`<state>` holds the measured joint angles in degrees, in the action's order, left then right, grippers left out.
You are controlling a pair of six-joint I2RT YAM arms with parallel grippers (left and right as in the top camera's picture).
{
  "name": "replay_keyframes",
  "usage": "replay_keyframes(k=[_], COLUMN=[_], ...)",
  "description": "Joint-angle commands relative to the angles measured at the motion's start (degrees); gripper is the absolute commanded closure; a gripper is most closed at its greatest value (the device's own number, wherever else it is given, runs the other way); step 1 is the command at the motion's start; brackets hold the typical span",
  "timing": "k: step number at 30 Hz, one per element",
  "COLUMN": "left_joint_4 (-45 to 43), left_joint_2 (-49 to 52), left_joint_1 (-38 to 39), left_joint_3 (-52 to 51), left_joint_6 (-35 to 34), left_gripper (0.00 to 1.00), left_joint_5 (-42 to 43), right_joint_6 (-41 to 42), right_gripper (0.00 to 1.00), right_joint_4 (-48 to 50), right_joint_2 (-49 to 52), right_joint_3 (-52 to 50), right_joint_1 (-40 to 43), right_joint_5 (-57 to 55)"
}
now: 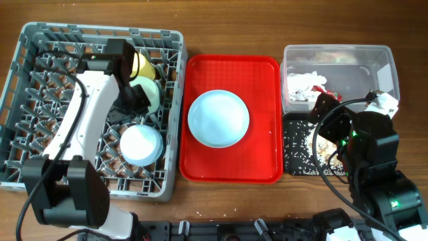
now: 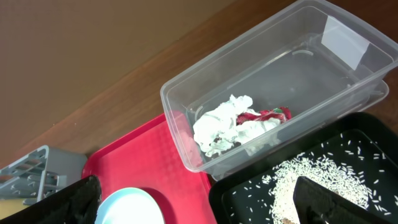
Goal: Sort waste into correct bins and load items into the dishwasher rack
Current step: 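Grasp the edge of the light-blue plate on the red tray with the left gripper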
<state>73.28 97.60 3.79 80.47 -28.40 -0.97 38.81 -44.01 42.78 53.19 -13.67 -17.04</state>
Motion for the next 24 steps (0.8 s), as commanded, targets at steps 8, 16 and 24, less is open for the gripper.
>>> replay_keyframes(k=[8, 16, 24], left_joint_4=[-12.46, -18.47, -22.45], left_joint_2=[-10.93, 1.99, 15.58], left_joint_1=[21.49, 36.39, 39.93], left_joint_3=[8.41, 8.41, 8.41], left_joint_6=[-0.57, -0.57, -0.57], left_gripper=[0.09, 0.52, 0.59], left_joint_5=[18.10, 5.86, 0.83], right_joint_6=[0.37, 0.35, 0.35], right_gripper=[0.00, 0.00, 0.00], right_joint_4=[0.24, 0.24, 0.24], right_joint_2=[-0.26, -0.26, -0.26], right_joint_3=[0.74, 0.74, 0.74], right_joint_1=[0.13, 0.13, 0.13], right_joint_5=[-0.92, -0.92, -0.92])
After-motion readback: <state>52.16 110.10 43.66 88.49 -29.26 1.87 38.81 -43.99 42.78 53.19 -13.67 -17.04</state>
